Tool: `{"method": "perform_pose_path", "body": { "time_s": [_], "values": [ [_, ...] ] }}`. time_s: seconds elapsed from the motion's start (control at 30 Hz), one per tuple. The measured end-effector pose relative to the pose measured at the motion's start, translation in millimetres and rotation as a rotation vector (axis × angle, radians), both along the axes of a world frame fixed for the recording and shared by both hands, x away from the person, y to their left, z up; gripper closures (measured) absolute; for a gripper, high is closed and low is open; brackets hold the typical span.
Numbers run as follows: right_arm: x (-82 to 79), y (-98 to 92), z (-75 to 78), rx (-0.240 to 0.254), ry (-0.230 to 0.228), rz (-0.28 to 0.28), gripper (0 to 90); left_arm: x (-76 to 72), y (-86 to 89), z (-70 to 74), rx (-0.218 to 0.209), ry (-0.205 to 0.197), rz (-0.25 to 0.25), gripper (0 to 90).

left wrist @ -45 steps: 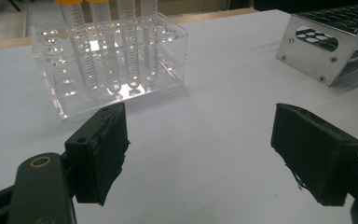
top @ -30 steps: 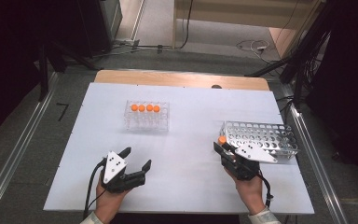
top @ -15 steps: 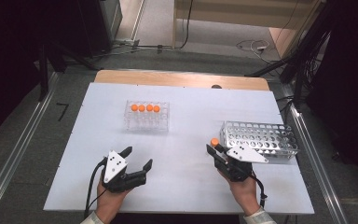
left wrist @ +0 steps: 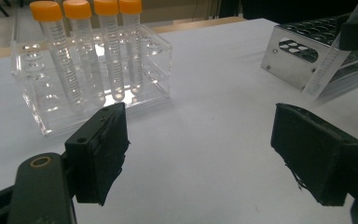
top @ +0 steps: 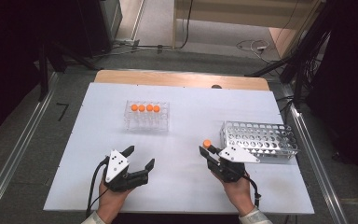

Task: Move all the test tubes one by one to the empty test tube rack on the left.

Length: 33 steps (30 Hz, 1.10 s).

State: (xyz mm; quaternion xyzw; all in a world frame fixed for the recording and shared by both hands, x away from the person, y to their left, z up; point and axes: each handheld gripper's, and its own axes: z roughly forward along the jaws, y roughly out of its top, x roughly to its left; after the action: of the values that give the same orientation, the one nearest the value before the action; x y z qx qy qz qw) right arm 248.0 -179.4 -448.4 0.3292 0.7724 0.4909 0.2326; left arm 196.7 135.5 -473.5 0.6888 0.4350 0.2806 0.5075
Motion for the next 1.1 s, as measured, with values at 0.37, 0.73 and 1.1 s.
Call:
{"method": "perform_pose_path", "body": {
  "time_s": [0.37,0.73,1.1],
  "values": [
    [-0.9,11.5,-1.9,-0.008,0.006,0.027,71.9,0.3,-7.8,6.5,-0.012,-0.013,-0.032,19.0],
    [-1.4,26.6,-4.8,-0.019,0.013,0.064,71.9,2.5,-18.3,13.5,-0.016,-0.033,-0.060,19.5],
    [-2.2,42.1,-7.4,-0.030,0.018,0.104,71.9,3.5,-27.9,20.3,-0.021,-0.050,-0.107,22.0]
  ]
}}
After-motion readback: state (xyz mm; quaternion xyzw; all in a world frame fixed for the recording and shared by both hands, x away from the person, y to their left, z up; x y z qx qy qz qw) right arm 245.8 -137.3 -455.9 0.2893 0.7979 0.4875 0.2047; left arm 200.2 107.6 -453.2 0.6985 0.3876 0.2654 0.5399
